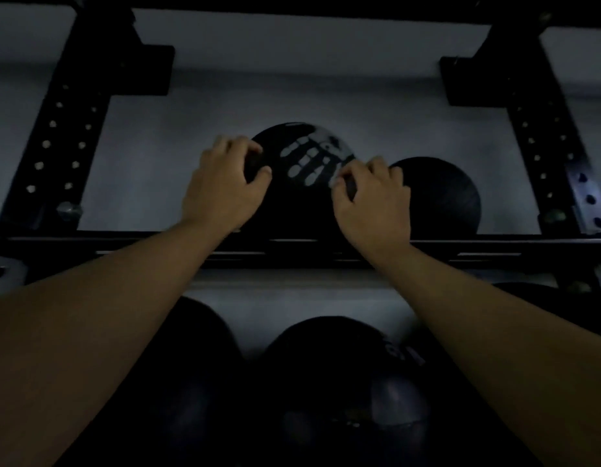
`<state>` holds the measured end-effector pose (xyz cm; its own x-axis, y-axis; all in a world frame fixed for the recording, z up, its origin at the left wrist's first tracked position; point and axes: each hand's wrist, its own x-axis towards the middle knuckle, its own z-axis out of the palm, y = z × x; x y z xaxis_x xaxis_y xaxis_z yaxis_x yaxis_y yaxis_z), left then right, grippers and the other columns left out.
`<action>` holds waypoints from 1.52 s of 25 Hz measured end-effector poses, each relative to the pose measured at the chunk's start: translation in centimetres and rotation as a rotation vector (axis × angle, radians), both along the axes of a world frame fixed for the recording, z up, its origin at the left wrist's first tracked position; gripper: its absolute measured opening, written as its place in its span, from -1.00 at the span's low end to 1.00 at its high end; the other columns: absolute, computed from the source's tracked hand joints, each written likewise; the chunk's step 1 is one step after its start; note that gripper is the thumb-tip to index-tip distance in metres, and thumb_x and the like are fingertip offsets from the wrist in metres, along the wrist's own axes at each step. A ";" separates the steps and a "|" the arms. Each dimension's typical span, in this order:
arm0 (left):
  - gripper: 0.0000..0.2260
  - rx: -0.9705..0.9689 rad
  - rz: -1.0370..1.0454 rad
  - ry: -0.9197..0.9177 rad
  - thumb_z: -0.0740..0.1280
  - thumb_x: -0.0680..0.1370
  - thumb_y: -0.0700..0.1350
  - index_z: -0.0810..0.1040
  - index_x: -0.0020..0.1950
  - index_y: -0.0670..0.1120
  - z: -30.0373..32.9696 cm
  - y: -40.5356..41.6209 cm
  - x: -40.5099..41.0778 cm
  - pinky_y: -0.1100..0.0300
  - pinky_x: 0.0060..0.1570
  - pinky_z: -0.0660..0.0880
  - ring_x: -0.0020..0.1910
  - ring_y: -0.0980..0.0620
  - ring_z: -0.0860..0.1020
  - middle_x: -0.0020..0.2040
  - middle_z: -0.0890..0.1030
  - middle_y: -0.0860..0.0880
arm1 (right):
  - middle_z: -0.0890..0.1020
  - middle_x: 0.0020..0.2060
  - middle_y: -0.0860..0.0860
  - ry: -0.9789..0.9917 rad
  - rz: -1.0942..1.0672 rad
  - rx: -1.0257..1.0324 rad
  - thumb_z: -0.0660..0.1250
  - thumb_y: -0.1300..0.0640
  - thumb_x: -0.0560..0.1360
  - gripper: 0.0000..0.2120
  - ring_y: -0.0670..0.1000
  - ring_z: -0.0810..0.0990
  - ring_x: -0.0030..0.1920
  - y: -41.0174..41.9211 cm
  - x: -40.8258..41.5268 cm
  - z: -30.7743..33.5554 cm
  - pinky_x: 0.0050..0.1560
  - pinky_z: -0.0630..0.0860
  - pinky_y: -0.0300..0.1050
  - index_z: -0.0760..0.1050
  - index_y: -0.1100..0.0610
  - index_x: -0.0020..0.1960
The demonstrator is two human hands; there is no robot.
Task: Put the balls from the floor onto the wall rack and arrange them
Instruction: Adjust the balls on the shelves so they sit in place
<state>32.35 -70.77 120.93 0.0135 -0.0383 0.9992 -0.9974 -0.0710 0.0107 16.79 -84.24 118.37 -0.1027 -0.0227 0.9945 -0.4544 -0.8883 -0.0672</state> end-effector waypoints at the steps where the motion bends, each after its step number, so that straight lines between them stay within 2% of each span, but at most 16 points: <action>1: -0.65 -0.013 0.036 -0.006 0.31 0.61 0.08 0.52 0.34 -0.06 1.2 -0.6 -0.9 -0.17 0.28 0.48 0.32 -0.20 0.47 0.35 0.49 -0.15 | 0.56 0.24 0.18 -0.031 -0.026 0.023 0.17 -0.03 0.64 -0.68 0.26 0.48 0.24 -1.5 -1.7 1.2 0.17 0.43 0.14 0.57 0.14 0.21; 4: -0.64 -0.025 0.112 -0.160 0.30 0.60 0.08 0.55 0.30 -0.10 4.1 -3.9 -5.2 -0.20 0.29 0.44 0.30 -0.24 0.48 0.29 0.51 -0.18 | 0.52 0.30 0.20 -0.098 -0.066 0.116 0.18 -0.03 0.63 -0.69 0.30 0.45 0.30 -6.6 -7.3 4.2 0.26 0.37 0.16 0.53 0.11 0.24; 8: -0.67 0.100 0.041 -0.341 0.26 0.62 -0.01 0.56 0.33 -0.10 6.2 -11.1 -11.6 -0.03 0.32 0.40 0.32 -0.19 0.48 0.32 0.54 -0.14 | 0.44 0.38 0.23 -0.102 -0.021 0.291 0.15 -0.08 0.66 -0.64 0.32 0.40 0.36 -12.6 -13.0 6.0 0.36 0.33 0.19 0.44 0.11 0.34; 11: -0.65 0.225 -0.074 -0.272 0.17 0.70 -0.04 0.48 0.44 -0.11 7.1 -17.3 -14.9 -0.06 0.41 0.37 0.41 -0.16 0.44 0.46 0.47 -0.12 | 0.37 0.47 0.23 -0.068 0.111 0.452 0.10 -0.14 0.68 -0.54 0.32 0.37 0.43 -16.0 -15.3 6.4 0.46 0.29 0.15 0.37 0.08 0.48; 14: -0.56 0.330 -0.091 -0.148 0.06 0.73 0.08 0.34 0.57 -0.05 7.2 -21.9 -16.4 -0.05 0.50 0.27 0.52 -0.14 0.35 0.58 0.36 -0.09 | 0.29 0.56 0.24 0.005 0.289 0.577 0.04 -0.23 0.68 -0.41 0.32 0.36 0.50 -17.8 -15.4 6.7 0.56 0.28 0.20 0.25 0.04 0.61; 16: -0.52 0.335 -0.090 -0.132 0.02 0.73 0.13 0.30 0.60 0.00 7.2 -23.6 -16.3 -0.04 0.52 0.19 0.57 -0.13 0.28 0.61 0.32 -0.07 | 0.26 0.62 0.22 0.059 0.373 0.620 -0.03 -0.26 0.69 -0.37 0.30 0.33 0.54 -18.1 -14.3 7.0 0.57 0.26 0.25 0.16 0.02 0.66; 19: -0.55 0.230 -0.133 -0.147 0.02 0.71 0.16 0.38 0.54 0.03 6.8 -24.4 -15.1 -0.05 0.47 0.25 0.50 -0.14 0.35 0.53 0.42 -0.06 | 0.24 0.63 0.24 0.023 0.451 0.617 -0.12 -0.26 0.69 -0.37 0.30 0.30 0.57 -18.2 -12.2 7.3 0.60 0.20 0.25 0.12 0.00 0.68; 25: -0.56 0.154 -0.147 -0.142 0.02 0.71 0.15 0.41 0.51 0.01 6.2 -24.6 -14.0 -0.07 0.42 0.28 0.47 -0.15 0.36 0.49 0.46 -0.07 | 0.34 0.57 0.23 -0.047 0.453 0.550 -0.06 -0.22 0.70 -0.40 0.25 0.30 0.55 -18.0 -10.9 8.0 0.59 0.19 0.21 0.23 0.04 0.64; 31: -0.56 0.177 -0.145 -0.111 0.00 0.71 0.17 0.39 0.51 0.06 6.0 -24.3 -14.5 -0.18 0.44 0.28 0.50 -0.12 0.32 0.50 0.43 -0.04 | 0.31 0.55 0.19 -0.100 0.547 0.503 0.08 -0.41 0.58 -0.29 0.29 0.37 0.49 -18.0 -10.5 6.9 0.55 0.31 0.22 0.28 -0.07 0.62; 35: -0.56 0.215 -0.131 -0.064 -0.04 0.72 0.15 0.36 0.53 0.05 6.0 -24.1 -14.9 -0.18 0.47 0.24 0.53 -0.13 0.28 0.53 0.39 -0.04 | 0.43 0.50 0.16 -0.128 0.520 0.450 0.10 -0.36 0.59 -0.36 0.24 0.44 0.44 -18.6 -10.1 7.5 0.53 0.33 0.18 0.39 -0.08 0.56; 38: -0.56 0.198 -0.113 -0.030 -0.06 0.73 0.12 0.35 0.53 0.03 5.6 -24.4 -15.4 -0.20 0.49 0.21 0.54 -0.14 0.26 0.55 0.37 -0.05 | 0.46 0.51 0.14 -0.077 0.530 0.439 0.12 -0.33 0.61 -0.39 0.22 0.45 0.46 -19.0 -10.3 8.2 0.54 0.33 0.16 0.43 -0.05 0.54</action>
